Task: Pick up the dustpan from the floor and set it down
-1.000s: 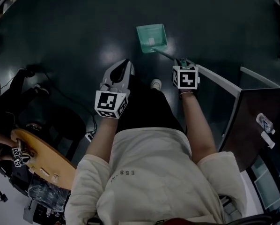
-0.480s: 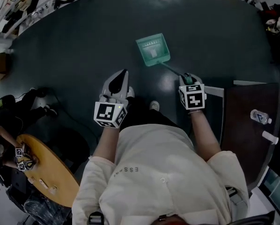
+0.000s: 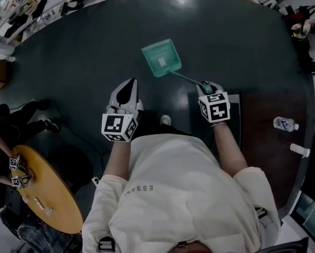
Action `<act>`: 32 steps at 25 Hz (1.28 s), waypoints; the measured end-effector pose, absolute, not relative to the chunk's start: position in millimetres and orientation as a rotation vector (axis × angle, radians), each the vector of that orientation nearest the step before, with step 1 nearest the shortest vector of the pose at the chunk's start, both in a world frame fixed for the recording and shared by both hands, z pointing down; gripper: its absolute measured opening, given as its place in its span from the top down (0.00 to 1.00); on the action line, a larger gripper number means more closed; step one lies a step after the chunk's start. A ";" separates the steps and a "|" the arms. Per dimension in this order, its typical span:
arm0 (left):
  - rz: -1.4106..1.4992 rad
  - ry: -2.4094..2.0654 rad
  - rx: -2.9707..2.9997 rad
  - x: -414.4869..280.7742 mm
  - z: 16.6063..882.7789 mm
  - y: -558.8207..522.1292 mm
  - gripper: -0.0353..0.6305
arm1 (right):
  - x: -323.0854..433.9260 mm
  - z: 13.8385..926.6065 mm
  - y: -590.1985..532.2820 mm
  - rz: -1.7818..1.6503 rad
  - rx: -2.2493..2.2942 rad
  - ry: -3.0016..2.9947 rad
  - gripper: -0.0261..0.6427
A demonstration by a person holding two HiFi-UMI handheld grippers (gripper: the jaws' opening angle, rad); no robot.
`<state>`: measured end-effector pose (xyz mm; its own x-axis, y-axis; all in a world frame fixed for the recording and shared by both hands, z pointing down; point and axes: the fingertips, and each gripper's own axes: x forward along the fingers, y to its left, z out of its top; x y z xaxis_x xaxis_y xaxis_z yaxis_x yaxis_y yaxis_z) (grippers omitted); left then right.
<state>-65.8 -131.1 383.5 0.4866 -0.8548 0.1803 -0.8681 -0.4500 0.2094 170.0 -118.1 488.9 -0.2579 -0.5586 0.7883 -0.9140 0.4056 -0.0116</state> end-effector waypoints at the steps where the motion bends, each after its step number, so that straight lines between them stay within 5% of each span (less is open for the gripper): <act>1: 0.072 -1.467 2.465 -63.4 381.9 -129.1 0.93 | 171.7 489.8 -114.5 0.629 1.244 -1.947 0.85; 17: 0.121 -1.425 2.443 -49.9 404.8 -150.0 0.93 | 176.6 514.1 -129.7 0.692 1.227 -1.924 0.85; 32: 0.215 -1.441 2.345 -94.9 508.6 -297.9 0.93 | 135.5 650.9 -258.5 0.911 1.282 -1.667 0.85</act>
